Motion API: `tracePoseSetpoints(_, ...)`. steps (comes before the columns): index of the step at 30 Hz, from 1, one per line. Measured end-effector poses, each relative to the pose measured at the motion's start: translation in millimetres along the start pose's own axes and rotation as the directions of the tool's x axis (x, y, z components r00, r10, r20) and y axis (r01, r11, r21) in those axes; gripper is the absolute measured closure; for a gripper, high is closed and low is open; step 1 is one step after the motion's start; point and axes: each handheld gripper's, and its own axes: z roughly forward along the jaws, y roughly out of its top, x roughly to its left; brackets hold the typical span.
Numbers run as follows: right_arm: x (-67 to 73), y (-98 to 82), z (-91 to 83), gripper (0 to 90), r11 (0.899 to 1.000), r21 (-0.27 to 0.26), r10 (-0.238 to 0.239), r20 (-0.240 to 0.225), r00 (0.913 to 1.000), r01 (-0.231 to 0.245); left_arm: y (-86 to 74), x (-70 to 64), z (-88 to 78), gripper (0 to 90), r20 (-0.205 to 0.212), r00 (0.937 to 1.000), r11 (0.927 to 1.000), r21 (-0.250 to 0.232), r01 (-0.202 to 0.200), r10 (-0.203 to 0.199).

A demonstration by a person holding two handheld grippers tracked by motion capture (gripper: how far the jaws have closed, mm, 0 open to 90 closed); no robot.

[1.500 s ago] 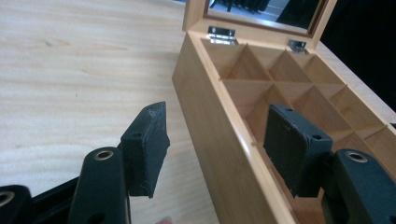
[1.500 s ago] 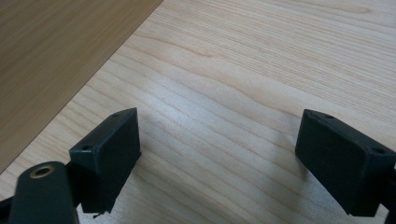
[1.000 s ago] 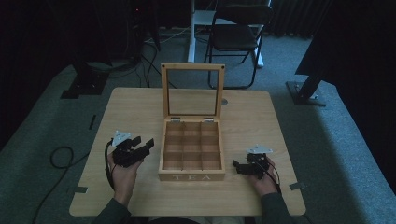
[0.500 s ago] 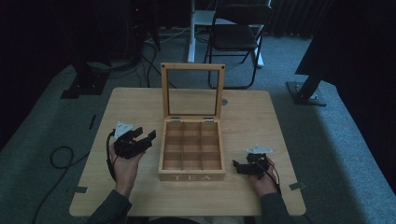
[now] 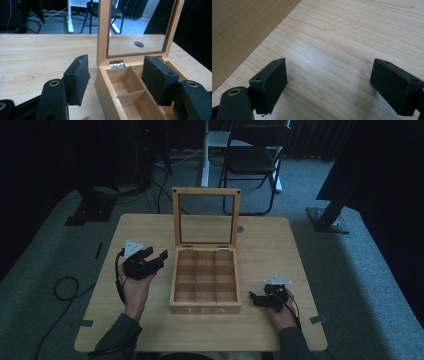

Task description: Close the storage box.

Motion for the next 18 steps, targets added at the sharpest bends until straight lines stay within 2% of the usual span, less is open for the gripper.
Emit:
tracePoseSetpoints(1,0.0,0.0,0.0,13.5,1.0,0.0,0.0,0.0,1.0,0.0,2.5,0.3,3.1,38.6,0.005,0.9998,0.9998,-0.009,-0.018,0.018)
tracePoseSetpoints(2,0.1,0.0,0.0,13.5,1.0,0.0,0.001,0.0,1.0,-0.001,2.5,0.3,3.1,38.6,0.005,0.9998,0.9998,-0.009,-0.018,0.018)
tracePoseSetpoints(3,0.0,0.0,0.0,13.5,1.0,0.0,0.0,0.0,1.0,0.0,5.8,0.0,6.4,38.5,0.005,0.999,0.999,-0.009,-0.045,0.045)
tracePoseSetpoints(8,0.0,0.0,0.0,13.5,1.0,0.0,0.0,0.0,1.0,0.0,12.4,-0.2,10.1,38.5,0.011,0.9969,0.997,-0.012,-0.077,0.077)
tracePoseSetpoints(11,0.0,0.0,0.0,13.5,1.0,0.0,0.0,0.0,1.0,0.0,18.3,0.3,13.5,38.5,0.014,0.9957,0.9957,-0.018,-0.091,0.092)
tracePoseSetpoints(18,-0.1,0.0,-0.1,13.5,1.0,0.001,-0.001,0.0,1.0,0.001,24.1,2.7,19.6,38.4,0.003,0.9957,0.9957,-0.012,-0.092,0.092)
